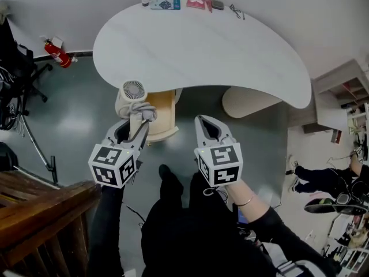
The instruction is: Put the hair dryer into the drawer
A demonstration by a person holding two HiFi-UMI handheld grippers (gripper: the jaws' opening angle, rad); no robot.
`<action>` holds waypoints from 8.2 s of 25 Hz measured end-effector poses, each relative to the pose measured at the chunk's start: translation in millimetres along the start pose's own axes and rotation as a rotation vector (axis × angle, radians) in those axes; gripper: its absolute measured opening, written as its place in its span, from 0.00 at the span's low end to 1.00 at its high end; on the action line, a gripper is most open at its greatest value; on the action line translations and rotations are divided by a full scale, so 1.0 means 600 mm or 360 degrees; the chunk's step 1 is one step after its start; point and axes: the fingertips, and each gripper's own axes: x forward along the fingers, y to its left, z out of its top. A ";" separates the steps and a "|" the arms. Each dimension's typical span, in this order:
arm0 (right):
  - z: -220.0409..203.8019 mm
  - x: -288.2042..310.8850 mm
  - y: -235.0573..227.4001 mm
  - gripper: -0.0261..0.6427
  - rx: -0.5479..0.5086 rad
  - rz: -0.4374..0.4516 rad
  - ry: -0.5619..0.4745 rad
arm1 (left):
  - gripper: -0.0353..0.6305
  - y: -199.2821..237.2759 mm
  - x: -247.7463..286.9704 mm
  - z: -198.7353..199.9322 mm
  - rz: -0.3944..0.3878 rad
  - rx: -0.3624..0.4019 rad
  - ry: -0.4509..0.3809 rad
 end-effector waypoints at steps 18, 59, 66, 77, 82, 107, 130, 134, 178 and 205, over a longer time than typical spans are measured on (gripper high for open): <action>-0.045 0.071 0.016 0.04 0.0006 -0.0014 0.0151 | 0.30 0.004 0.071 -0.104 -0.0196 0.0183 0.0521; -0.085 0.185 -0.016 0.04 0.0073 0.0131 0.0367 | 0.30 0.053 0.196 -0.264 -0.0444 0.0254 0.1621; -0.089 0.209 -0.023 0.04 0.0081 0.0150 0.0414 | 0.30 0.064 0.227 -0.275 -0.0454 0.0352 0.1687; -0.106 0.244 -0.030 0.04 0.0104 0.0182 0.0499 | 0.30 0.084 0.269 -0.300 -0.0372 0.0334 0.1643; -0.116 0.252 -0.028 0.04 0.0105 0.0197 0.0537 | 0.30 0.095 0.287 -0.305 -0.0320 0.0427 0.1559; -0.173 0.316 0.019 0.04 0.0065 0.0282 0.0734 | 0.30 0.129 0.331 -0.335 -0.0220 0.0723 0.1322; -0.191 0.325 0.014 0.04 0.0060 0.0269 0.0782 | 0.30 0.151 0.361 -0.352 -0.0162 0.0957 0.1304; -0.193 0.327 0.012 0.04 0.0064 0.0270 0.0785 | 0.30 0.153 0.364 -0.359 -0.0152 0.0993 0.1318; -0.153 0.294 0.018 0.04 0.0018 0.0199 0.0664 | 0.29 0.110 0.310 -0.253 -0.0126 0.0754 0.1008; -0.107 0.234 0.035 0.04 -0.0075 0.0179 0.0502 | 0.07 0.081 0.223 -0.173 -0.0013 0.0498 0.0671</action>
